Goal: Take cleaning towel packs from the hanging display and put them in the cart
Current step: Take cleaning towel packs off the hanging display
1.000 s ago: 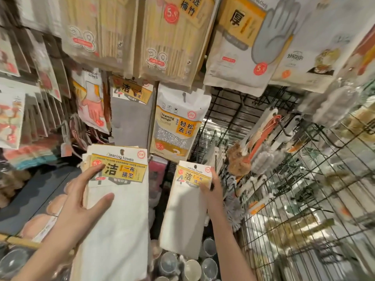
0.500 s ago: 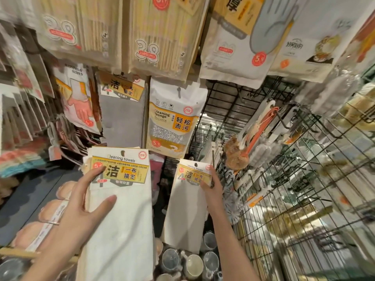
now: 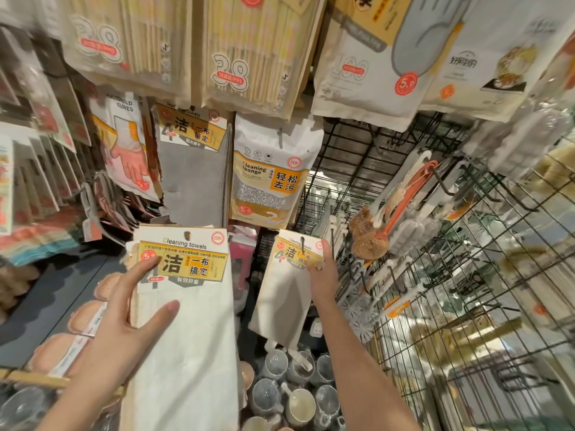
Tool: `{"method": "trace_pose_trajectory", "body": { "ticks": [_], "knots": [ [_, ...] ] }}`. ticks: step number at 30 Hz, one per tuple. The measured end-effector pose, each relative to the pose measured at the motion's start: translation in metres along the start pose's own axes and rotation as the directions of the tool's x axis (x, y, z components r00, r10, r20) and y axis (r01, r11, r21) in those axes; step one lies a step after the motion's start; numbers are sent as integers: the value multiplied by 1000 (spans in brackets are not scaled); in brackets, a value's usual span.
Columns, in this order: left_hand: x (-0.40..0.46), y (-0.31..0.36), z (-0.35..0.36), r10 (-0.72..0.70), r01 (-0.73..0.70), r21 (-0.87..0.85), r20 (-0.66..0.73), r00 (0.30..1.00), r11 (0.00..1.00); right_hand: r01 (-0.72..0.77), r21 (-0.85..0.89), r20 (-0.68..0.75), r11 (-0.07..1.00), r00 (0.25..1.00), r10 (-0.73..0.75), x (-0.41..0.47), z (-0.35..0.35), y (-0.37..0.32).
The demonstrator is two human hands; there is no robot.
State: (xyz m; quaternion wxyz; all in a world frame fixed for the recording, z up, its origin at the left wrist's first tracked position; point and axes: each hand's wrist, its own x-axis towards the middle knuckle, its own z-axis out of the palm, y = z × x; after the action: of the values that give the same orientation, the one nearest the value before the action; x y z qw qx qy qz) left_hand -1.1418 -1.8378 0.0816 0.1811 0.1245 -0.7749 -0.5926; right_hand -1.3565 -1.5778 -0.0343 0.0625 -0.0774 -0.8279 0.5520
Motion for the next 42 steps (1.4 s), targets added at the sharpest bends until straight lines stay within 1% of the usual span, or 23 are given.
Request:
{"method": "trace_pose_trajectory", "body": {
  "ticks": [3,5,9,11,13,15,17,19,21,23,24,26,28,31,34,36,42],
  "knots": [
    [-2,0,0,4,-4,-8,-1,1000,1000,57,-146,12,988,998,-56,21,6,11],
    [-3,-1,-1,-7,7,-25,3,1000,1000,82,-207,32,975,997,-77,33,7,21],
    [-4,-2,-4,11,-9,-49,35,999,999,71,-252,67,965,996,-56,15,-5,1],
    [-3,-4,-2,10,-8,-53,38,999,999,111,-282,91,953,992,-88,2,-15,-15],
    [-1,-5,2,38,-35,-49,44,998,998,189,-235,114,954,980,-166,-17,-21,-31],
    [0,-3,6,90,-87,-51,53,995,995,226,-110,133,968,968,-211,-41,-25,-54],
    [-2,-1,8,109,-104,-78,69,992,992,181,2,163,983,970,-179,-64,-24,-80],
    [-4,1,11,103,-91,-125,91,990,988,152,73,221,986,961,-164,-87,-20,-106],
    [-6,7,14,109,-91,-159,110,988,983,105,203,288,974,944,-162,-107,-12,-129],
    [-7,12,16,124,-103,-183,109,986,978,85,307,352,948,915,-197,-123,-8,-149],
    [-8,14,17,123,-100,-195,113,986,976,91,329,385,940,896,-222,-130,-6,-156],
    [-8,16,17,104,-71,-232,130,986,970,112,337,430,935,865,-259,-141,-6,-167],
    [-8,18,17,84,-46,-265,134,987,963,143,343,423,928,859,-288,-148,-8,-170],
    [-6,18,19,89,-54,-276,115,989,960,142,382,355,913,890,-287,-152,-14,-174],
    [-4,17,23,90,-50,-310,117,989,949,185,359,289,915,910,-297,-153,-19,-171],
    [-4,15,26,90,-46,-331,120,989,942,184,320,273,930,922,-276,-153,-21,-168],
    [-1,16,31,78,-52,-327,68,995,944,165,361,230,918,938,-259,-148,-26,-169]
  ]
}}
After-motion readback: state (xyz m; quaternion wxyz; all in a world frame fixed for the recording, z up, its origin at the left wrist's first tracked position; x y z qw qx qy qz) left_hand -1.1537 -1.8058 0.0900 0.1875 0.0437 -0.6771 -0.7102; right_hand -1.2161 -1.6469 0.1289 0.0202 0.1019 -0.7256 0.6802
